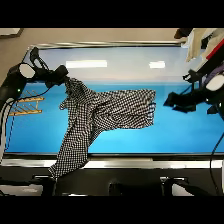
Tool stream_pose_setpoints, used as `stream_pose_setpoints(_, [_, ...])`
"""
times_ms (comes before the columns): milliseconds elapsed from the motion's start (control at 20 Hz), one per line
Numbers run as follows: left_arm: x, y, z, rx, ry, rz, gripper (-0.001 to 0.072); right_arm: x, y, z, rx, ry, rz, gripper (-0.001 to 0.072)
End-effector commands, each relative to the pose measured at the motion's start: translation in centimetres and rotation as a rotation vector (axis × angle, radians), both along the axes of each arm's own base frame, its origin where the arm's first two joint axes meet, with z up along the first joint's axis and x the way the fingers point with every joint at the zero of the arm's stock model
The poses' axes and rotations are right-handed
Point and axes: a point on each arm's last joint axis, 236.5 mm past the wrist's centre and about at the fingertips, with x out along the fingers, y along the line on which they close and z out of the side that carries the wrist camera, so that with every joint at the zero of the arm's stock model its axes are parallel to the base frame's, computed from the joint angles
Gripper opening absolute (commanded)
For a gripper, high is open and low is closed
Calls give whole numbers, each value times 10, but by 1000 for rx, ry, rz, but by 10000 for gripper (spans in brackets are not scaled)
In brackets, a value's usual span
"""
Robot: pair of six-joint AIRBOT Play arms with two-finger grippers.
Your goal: Fold the clothes and pants, and hang the long-sleeved shirts on hangers.
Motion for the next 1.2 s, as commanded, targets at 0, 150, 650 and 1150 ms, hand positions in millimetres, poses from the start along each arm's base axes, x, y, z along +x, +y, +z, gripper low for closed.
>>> stream_pose_setpoints(0, [-1,0,-2,1,6,-2,22,-49,5,-47,131,91,-126,542])
stream_pose_setpoints(150, [-1,0,-2,2,6,-2,21,-49,40,-77,300,76,-213,541])
stream_pose_setpoints(650, [0,4,-1,1,6,6,22,-19,89,-125,331,30,-273,471])
stream_pose_setpoints(1150, [2,14,19,-1,-33,24,22,39,47,-73,312,-107,-364,27])
